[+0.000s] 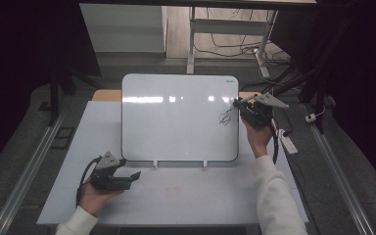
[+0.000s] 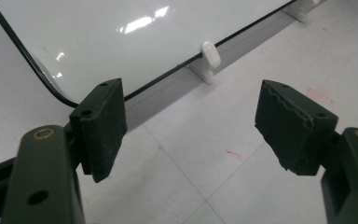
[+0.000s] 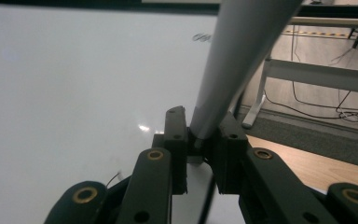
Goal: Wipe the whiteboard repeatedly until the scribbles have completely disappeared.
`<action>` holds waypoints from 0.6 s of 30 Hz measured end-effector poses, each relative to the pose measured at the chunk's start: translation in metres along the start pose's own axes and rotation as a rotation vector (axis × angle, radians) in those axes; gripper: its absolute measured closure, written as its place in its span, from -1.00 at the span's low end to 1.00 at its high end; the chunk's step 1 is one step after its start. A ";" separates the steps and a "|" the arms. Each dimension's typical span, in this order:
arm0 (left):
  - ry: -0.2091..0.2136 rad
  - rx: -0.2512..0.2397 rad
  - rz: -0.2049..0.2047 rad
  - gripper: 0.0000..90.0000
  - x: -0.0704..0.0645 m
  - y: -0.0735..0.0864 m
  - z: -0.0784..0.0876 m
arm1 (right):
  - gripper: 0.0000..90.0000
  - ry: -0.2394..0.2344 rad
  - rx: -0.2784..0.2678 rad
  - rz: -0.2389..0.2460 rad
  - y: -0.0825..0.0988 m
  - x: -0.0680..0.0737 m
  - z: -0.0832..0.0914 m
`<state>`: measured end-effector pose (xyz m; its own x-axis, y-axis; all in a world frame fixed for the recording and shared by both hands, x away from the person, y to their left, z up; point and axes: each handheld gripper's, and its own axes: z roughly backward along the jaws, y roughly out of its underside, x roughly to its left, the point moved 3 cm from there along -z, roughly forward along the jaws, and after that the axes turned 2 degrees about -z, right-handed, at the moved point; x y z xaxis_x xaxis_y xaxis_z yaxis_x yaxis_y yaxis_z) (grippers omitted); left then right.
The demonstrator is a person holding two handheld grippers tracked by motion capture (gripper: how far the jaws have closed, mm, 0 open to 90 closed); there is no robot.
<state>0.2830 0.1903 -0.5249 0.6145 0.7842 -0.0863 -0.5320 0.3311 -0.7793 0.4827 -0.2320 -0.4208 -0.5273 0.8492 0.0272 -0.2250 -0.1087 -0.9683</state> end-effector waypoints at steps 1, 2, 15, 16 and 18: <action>0.000 0.003 0.002 -0.43 0.001 0.000 0.000 | 0.73 -0.008 0.010 0.021 0.002 0.004 0.000; 0.000 0.004 0.003 -0.43 0.001 0.000 -0.001 | 0.73 -0.060 0.044 0.056 0.007 0.016 -0.001; -0.001 0.007 0.002 -0.43 0.000 -0.001 -0.002 | 0.73 -0.008 0.029 0.068 -0.002 0.005 -0.002; 0.001 0.007 -0.001 -0.43 0.000 -0.001 -0.002 | 0.73 0.005 0.020 0.036 -0.007 -0.001 -0.003; 0.003 0.003 -0.006 -0.43 -0.002 -0.001 -0.001 | 0.73 0.004 0.010 0.006 -0.010 -0.002 -0.005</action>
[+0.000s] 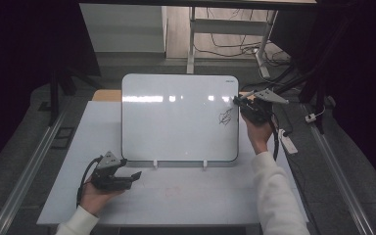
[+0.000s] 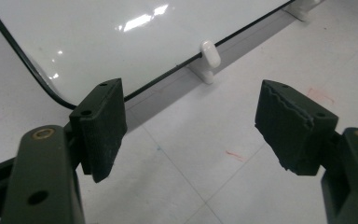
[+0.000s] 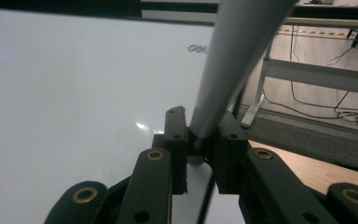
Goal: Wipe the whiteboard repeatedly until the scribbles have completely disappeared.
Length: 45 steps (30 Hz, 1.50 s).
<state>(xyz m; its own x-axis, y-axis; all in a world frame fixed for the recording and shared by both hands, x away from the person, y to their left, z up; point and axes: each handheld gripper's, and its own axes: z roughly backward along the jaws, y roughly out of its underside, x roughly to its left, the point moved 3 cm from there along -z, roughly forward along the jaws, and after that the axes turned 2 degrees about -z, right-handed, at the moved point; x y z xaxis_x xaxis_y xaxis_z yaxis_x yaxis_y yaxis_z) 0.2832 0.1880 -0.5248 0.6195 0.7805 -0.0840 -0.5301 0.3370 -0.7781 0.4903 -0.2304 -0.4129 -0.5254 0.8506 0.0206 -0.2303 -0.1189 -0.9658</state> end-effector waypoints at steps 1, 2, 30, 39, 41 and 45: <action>0.000 -0.003 0.002 -0.43 0.000 0.000 0.001 | 0.73 -0.003 0.006 0.016 0.001 0.003 -0.001; -0.001 -0.003 0.002 -0.43 0.000 0.000 0.001 | 0.73 -0.022 0.022 0.037 0.005 0.008 -0.002; -0.002 -0.003 -0.001 -0.43 0.000 0.000 0.002 | 0.73 -0.027 0.010 0.044 0.020 0.007 0.011; -0.004 0.003 -0.003 -0.43 0.000 0.000 0.000 | 0.73 -0.057 0.012 0.075 0.025 0.022 0.006; -0.003 -0.003 -0.001 -0.43 0.000 0.000 0.001 | 0.73 -0.051 -0.008 0.026 0.024 0.017 0.005; -0.005 0.002 0.005 -0.43 0.002 0.001 0.000 | 0.73 -0.126 0.046 0.125 0.033 0.045 0.002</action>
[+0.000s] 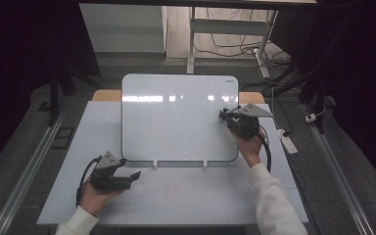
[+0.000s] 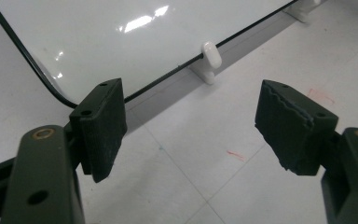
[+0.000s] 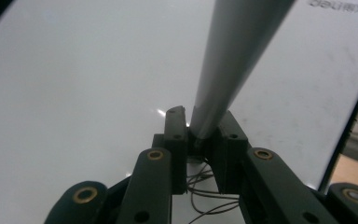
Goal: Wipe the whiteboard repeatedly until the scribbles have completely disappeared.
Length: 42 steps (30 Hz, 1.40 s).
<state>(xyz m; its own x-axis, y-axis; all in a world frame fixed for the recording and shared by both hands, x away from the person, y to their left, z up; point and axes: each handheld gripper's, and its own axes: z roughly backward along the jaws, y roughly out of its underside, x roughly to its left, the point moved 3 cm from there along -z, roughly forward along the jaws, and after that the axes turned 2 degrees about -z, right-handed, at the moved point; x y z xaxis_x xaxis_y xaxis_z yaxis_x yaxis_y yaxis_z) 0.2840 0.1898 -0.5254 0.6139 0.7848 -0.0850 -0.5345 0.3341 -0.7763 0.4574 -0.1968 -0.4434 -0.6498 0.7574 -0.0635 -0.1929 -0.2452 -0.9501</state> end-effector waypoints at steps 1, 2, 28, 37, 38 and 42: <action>0.000 0.001 -0.001 -0.43 0.000 0.000 0.000 | 0.73 0.012 0.010 0.032 0.000 0.003 -0.001; 0.000 0.001 -0.004 -0.43 -0.001 0.000 0.000 | 0.73 0.008 0.008 0.023 -0.001 0.001 -0.001; -0.001 -0.009 -0.002 -0.43 -0.001 0.000 0.002 | 0.73 0.016 0.003 0.002 0.008 -0.003 0.008; 0.000 -0.006 -0.001 -0.43 -0.002 0.000 0.001 | 0.73 0.035 -0.029 -0.034 0.005 -0.015 0.010; 0.000 -0.007 -0.001 -0.43 -0.001 0.000 0.002 | 0.73 0.035 -0.033 -0.050 0.005 -0.015 0.010; 0.000 -0.006 0.006 -0.43 0.001 0.000 0.001 | 0.73 -0.026 0.027 0.051 0.012 0.007 0.007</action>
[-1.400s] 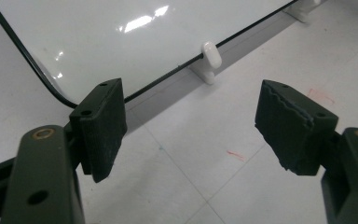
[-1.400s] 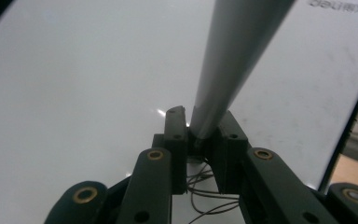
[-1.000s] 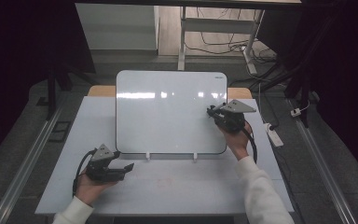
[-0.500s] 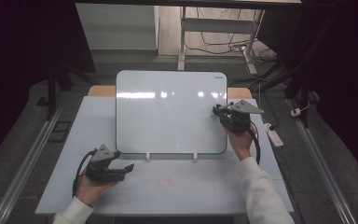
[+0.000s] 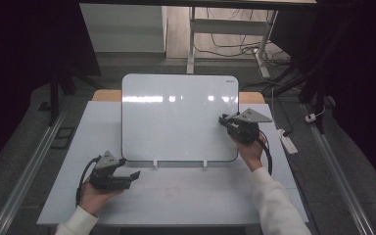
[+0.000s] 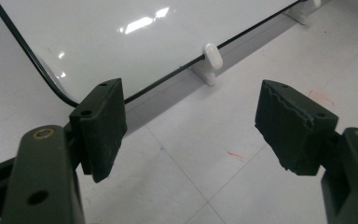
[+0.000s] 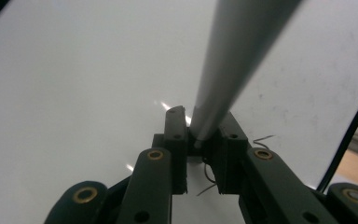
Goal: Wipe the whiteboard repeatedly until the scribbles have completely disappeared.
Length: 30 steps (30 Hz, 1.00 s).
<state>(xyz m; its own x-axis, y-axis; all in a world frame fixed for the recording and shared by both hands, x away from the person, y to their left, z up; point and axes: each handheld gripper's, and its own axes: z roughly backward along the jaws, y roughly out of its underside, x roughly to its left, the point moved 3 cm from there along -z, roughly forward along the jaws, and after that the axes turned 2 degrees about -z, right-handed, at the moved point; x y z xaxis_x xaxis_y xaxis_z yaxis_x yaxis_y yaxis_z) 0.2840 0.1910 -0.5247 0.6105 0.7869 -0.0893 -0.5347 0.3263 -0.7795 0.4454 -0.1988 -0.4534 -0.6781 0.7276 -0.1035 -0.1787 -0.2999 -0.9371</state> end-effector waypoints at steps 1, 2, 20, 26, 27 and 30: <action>0.000 0.002 -0.002 -0.43 0.000 0.000 0.000 | 0.73 0.006 0.010 0.016 -0.002 -0.001 0.000; 0.001 0.004 -0.004 -0.43 -0.001 0.000 -0.001 | 0.73 0.009 0.004 0.004 -0.004 -0.005 0.000; 0.000 -0.004 -0.006 -0.43 -0.001 0.000 0.002 | 0.73 0.088 -0.044 -0.073 -0.006 -0.022 0.006; -0.001 0.001 -0.006 -0.43 -0.001 0.000 0.000 | 0.73 0.067 -0.008 -0.016 -0.001 -0.015 0.009; 0.000 0.001 -0.007 -0.43 -0.001 0.000 0.001 | 0.73 0.092 -0.028 -0.046 -0.002 -0.022 0.011; -0.001 -0.005 -0.007 -0.43 -0.002 0.000 0.002 | 0.73 0.081 -0.026 -0.062 0.001 -0.019 0.011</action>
<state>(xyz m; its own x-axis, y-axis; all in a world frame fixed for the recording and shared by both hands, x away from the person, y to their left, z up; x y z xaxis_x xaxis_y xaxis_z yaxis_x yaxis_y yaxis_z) 0.2815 0.1905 -0.5232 0.6135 0.7853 -0.0832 -0.5273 0.3290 -0.7834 0.4498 -0.2196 -0.4487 -0.6063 0.7921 -0.0706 -0.1991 -0.2372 -0.9508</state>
